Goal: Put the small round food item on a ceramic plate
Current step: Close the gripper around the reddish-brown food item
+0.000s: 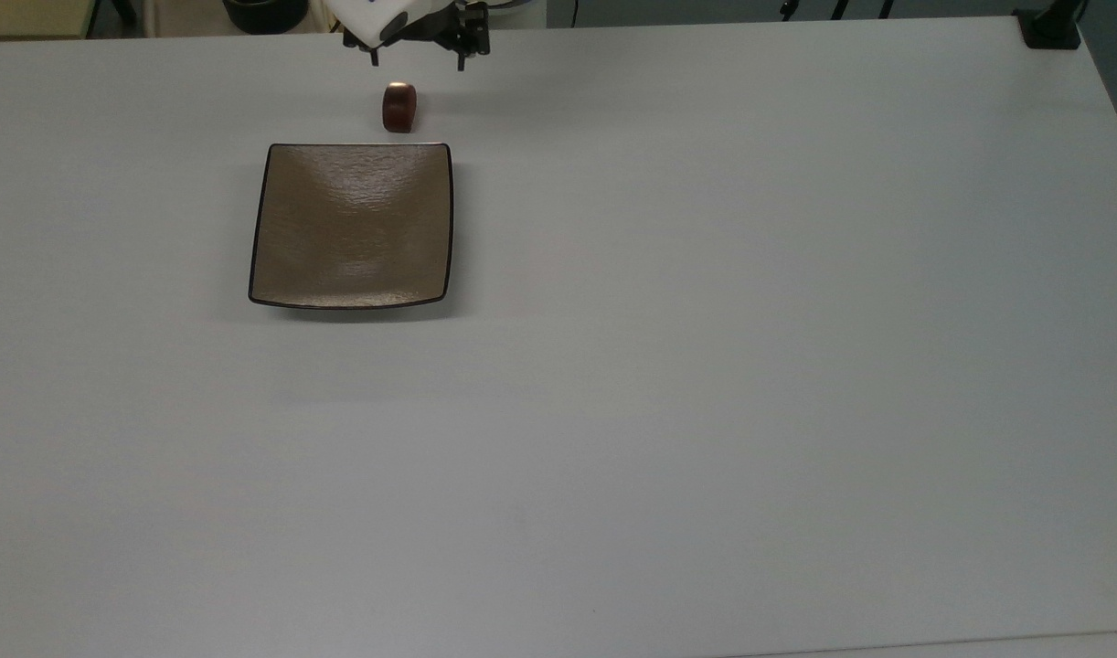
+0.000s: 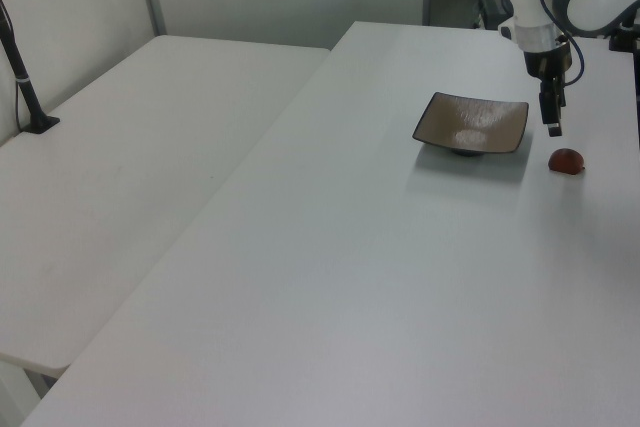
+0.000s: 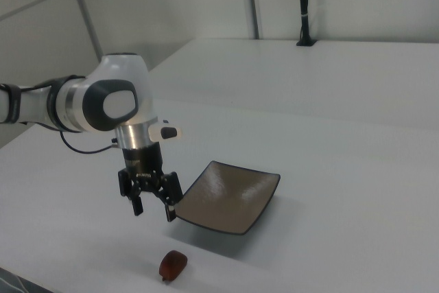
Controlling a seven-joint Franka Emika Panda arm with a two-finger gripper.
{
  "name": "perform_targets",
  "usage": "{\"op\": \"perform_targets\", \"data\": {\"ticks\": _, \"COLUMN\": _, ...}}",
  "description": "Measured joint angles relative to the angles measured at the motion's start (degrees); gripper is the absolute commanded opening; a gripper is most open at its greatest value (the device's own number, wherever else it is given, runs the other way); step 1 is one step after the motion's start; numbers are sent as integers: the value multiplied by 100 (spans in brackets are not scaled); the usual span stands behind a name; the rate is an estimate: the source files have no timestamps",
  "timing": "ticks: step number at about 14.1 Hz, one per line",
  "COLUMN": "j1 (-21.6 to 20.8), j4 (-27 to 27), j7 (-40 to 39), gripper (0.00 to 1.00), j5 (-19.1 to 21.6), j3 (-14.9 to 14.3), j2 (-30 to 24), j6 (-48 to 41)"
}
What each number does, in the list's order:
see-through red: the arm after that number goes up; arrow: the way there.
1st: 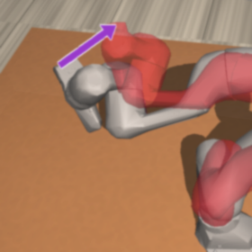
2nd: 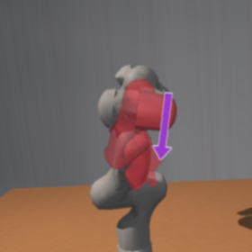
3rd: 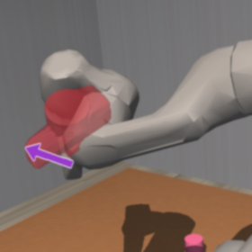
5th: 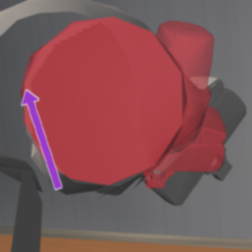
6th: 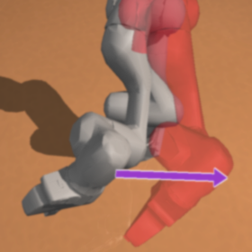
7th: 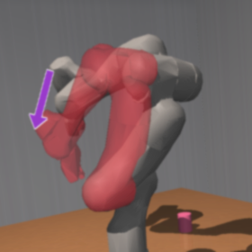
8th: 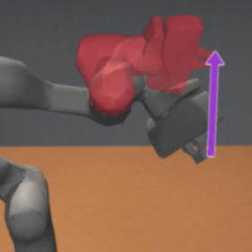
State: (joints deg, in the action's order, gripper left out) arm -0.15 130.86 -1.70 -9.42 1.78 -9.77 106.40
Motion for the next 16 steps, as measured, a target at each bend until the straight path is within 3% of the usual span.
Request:
{"op": "perform_targets", "data": {"ticks": 3, "j1": 18, "j4": 369, "j7": -129, "gripper": 100, "j5": -113, "j3": -203, "j2": 42, "j6": 464}}
{"op": "perform_targets", "data": {"ticks": 9, "j1": 194, "j4": 711, "j7": -143, "gripper": 100, "j5": -214, "j3": -210, "j2": 546, "j6": 1086}}
{"op": "perform_targets", "data": {"ticks": 12, "j1": 271, "j4": 798, "j7": -180, "gripper": 38, "j5": -283, "j3": -210, "j2": 747, "j6": 1266}}
{"op": "perform_targets", "data": {"ticks": 13, "j1": 275, "j4": 798, "j7": -317, "gripper": 25, "j5": -286, "j3": -210, "j2": 783, "j6": 1268}}
{"op": "perform_targets", "data": {"ticks": 16, "j1": 302, "j4": 798, "j7": -469, "gripper": 15, "j5": -286, "j3": -210, "j2": 794, "j6": 1268}}
